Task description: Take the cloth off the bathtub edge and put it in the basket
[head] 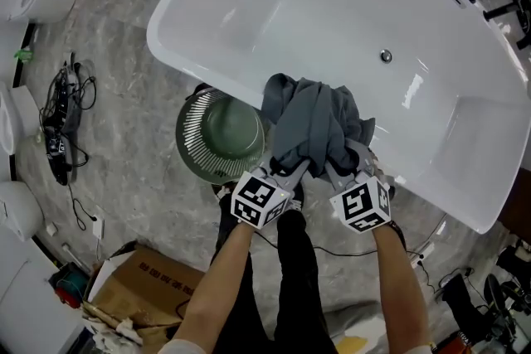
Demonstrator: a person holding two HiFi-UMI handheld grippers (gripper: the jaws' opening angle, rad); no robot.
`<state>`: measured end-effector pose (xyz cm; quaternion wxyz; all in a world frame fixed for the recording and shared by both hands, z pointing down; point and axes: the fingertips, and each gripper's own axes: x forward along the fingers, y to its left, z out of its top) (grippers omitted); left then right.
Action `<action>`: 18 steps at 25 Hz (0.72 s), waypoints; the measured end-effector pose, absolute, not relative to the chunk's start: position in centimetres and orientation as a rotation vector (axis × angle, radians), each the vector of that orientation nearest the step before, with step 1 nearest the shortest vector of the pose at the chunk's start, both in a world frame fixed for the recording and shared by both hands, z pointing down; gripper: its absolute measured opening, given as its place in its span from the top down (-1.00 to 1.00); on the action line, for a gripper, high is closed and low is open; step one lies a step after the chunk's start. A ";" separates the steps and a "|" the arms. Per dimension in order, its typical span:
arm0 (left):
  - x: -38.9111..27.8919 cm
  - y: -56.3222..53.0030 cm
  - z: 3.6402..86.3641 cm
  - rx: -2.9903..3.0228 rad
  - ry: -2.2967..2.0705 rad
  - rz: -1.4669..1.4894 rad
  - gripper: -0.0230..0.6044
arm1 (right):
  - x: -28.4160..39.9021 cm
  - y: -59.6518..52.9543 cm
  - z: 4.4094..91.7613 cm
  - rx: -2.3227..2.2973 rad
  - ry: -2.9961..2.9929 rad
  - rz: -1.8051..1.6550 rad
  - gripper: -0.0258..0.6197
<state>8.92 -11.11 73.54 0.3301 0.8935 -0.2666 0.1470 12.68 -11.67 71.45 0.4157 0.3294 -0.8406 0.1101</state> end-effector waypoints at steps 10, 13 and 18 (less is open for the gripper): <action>-1.5 -11.1 70.4 2.277 -0.921 0.321 0.47 | 2.2 -11.4 67.6 0.864 -2.351 0.445 0.62; -5.9 -10.3 70.1 2.237 -1.000 0.317 0.47 | -1.9 -10.1 67.8 0.817 -2.383 0.486 0.62; -12.8 -8.6 70.7 2.145 -1.091 0.339 0.47 | -8.6 -8.4 68.6 0.697 -2.437 0.550 0.62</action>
